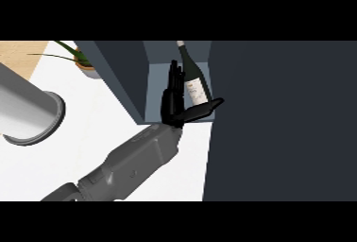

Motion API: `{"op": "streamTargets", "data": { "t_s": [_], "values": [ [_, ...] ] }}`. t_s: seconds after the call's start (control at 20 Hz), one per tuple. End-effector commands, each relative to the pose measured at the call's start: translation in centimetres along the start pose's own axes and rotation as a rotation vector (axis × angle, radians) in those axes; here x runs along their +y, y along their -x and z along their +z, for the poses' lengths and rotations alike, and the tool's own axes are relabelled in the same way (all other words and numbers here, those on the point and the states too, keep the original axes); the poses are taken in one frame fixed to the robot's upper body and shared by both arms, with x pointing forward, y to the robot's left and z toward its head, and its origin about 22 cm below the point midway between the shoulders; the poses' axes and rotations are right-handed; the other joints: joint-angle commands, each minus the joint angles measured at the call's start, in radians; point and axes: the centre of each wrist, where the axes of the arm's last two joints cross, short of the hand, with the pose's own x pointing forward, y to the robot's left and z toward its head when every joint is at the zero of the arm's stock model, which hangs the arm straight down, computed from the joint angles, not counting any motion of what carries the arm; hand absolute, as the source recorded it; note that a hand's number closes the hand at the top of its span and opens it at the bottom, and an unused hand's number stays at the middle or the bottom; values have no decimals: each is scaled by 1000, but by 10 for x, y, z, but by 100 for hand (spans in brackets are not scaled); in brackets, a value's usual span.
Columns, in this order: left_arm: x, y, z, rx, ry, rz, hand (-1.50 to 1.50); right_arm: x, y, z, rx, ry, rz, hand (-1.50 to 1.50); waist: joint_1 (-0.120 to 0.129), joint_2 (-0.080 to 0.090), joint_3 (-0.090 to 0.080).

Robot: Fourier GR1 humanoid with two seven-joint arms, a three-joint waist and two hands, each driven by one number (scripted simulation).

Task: Pick up the wine, place it into the cabinet and close the cabinet

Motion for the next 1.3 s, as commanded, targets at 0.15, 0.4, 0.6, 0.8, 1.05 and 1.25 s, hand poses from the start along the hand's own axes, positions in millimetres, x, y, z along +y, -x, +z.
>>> {"op": "streamTargets", "data": {
  "t_s": [0.15, 0.4, 0.6, 0.8, 1.05, 1.25],
  "values": [
    [-11, 5, 32, -20, 32, -6, -150, 7, -2, 2, 11, 41, 9, -150, 24, -7, 0],
    [4, 15, 44, -45, 47, -3, -150, 3, -7, 16, 8, 21, 20, -150, 36, -9, 1],
    [11, 13, 40, -64, 69, 9, -150, -16, 3, -3, -10, 59, 12, -150, 41, -7, 1],
    [29, -1, 56, -49, 129, 18, -150, -2, 1, 7, 8, 54, 24, -150, 46, -10, 1],
    [33, -29, 69, -54, 207, 44, -150, 8, -1, 10, 6, 69, 54, -150, 46, -11, 1],
    [69, -52, 89, -49, 262, 24, -150, -11, -14, 4, 1, 72, 77, -150, 53, -11, 1]
  ]
}}
